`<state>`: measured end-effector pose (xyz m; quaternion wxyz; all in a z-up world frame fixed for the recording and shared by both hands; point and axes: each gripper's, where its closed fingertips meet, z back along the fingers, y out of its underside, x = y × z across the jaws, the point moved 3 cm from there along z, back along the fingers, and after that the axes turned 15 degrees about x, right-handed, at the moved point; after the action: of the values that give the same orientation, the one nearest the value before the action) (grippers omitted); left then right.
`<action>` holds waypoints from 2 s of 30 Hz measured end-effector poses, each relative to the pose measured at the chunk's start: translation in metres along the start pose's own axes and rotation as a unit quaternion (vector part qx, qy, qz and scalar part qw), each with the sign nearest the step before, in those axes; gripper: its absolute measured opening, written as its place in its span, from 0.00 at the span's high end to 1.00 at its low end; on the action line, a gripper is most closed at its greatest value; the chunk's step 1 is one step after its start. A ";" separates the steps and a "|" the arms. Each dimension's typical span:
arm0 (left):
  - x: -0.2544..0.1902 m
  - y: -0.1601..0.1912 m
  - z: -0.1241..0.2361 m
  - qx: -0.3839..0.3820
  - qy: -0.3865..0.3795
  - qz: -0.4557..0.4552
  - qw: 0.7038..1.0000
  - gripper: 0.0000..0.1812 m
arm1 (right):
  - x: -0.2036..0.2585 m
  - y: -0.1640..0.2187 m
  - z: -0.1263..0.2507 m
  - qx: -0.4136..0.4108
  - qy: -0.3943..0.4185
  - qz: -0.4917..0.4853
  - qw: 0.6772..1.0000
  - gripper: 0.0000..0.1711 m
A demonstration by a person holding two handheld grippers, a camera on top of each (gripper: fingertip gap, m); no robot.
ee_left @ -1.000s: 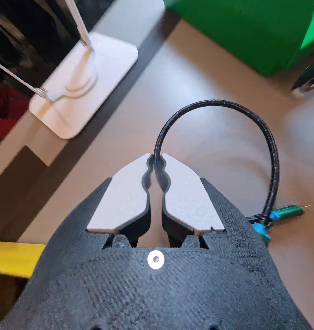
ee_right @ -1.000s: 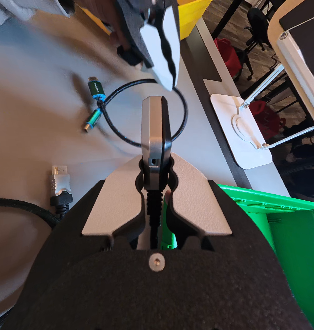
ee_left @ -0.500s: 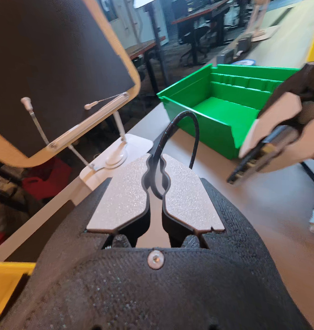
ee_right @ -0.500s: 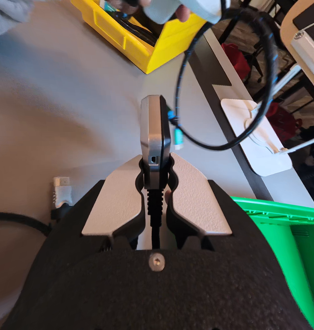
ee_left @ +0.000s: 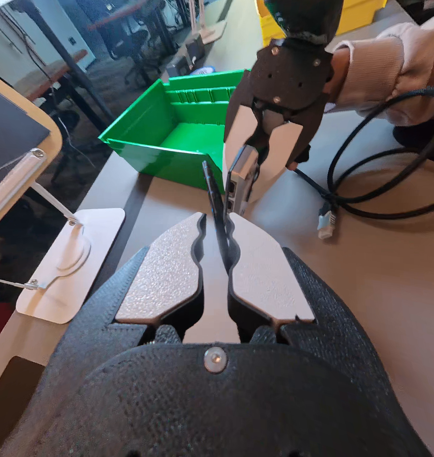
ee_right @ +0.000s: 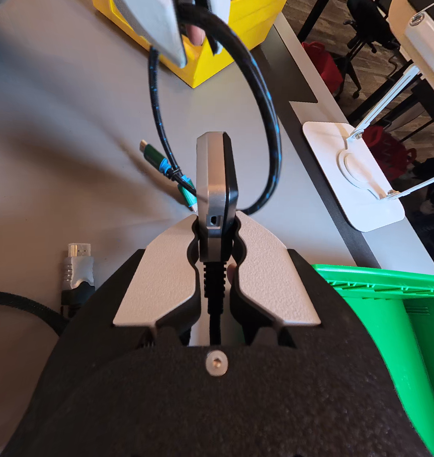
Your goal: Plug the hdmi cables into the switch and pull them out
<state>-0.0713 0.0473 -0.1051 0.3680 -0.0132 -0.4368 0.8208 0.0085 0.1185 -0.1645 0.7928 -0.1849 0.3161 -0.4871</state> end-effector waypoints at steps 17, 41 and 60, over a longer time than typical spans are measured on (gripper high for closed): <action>-0.005 0.000 0.027 -0.018 0.047 -0.002 0.999 0.85 | -0.001 0.000 0.000 -0.004 0.000 -0.004 1.000 0.87; -0.004 0.102 -0.069 0.211 -0.034 -0.157 0.964 0.82 | -0.003 0.000 0.002 -0.010 -0.002 -0.009 1.000 0.87; -0.025 0.070 -0.106 0.124 -0.072 -0.271 0.952 0.87 | 0.000 -0.003 -0.002 -0.012 -0.010 -0.009 1.000 0.87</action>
<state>-0.0582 0.0823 -0.2288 0.5431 0.2107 -0.3444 0.7362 0.0056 0.1173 -0.1642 0.7893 -0.2024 0.3124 -0.4884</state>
